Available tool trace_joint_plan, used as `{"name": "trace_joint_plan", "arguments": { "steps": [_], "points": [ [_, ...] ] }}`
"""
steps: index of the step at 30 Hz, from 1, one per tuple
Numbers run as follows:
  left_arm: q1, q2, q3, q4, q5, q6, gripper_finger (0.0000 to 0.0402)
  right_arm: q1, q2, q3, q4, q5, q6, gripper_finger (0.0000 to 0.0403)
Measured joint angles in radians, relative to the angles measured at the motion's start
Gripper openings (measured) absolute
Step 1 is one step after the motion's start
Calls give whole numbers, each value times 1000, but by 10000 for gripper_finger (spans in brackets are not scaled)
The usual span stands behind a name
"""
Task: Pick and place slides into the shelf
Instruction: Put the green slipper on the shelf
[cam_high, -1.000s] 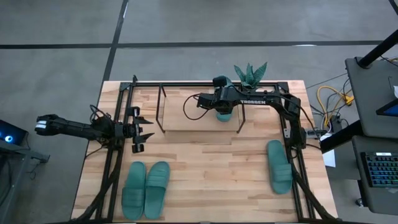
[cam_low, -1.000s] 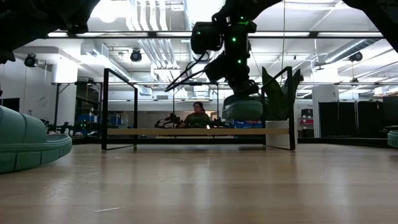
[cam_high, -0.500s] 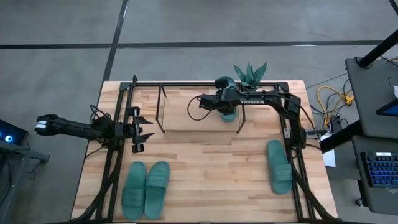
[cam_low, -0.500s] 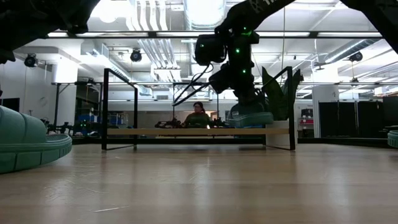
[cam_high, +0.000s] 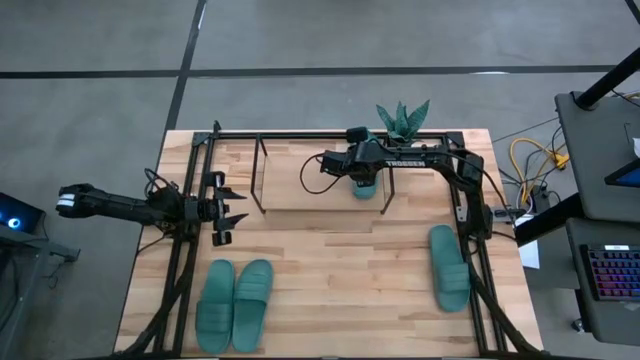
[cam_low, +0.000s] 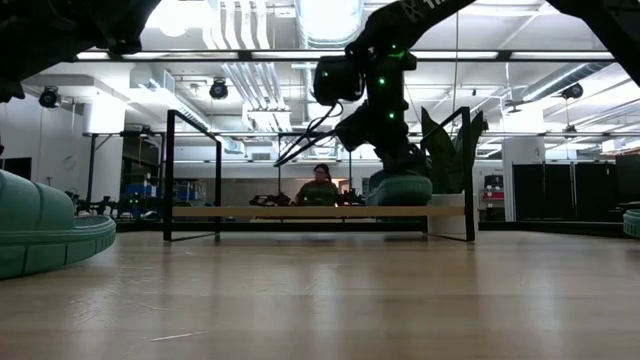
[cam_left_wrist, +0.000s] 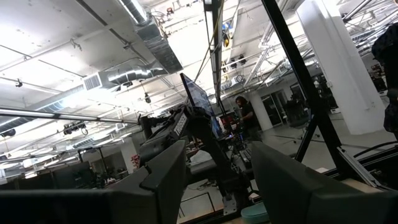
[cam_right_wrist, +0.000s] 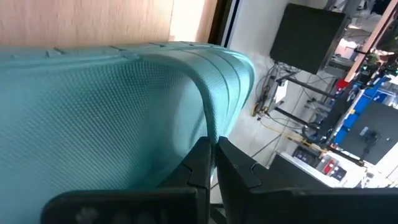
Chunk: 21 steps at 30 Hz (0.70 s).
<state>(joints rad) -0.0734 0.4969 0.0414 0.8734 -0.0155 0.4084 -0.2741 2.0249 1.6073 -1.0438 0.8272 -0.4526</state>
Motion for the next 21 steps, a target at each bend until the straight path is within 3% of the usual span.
{"name": "trace_joint_plan", "arguments": {
  "steps": [21],
  "points": [
    [0,0,0,0,0,0,167,4,-1,0,-45,3,26,11]
  ]
}}
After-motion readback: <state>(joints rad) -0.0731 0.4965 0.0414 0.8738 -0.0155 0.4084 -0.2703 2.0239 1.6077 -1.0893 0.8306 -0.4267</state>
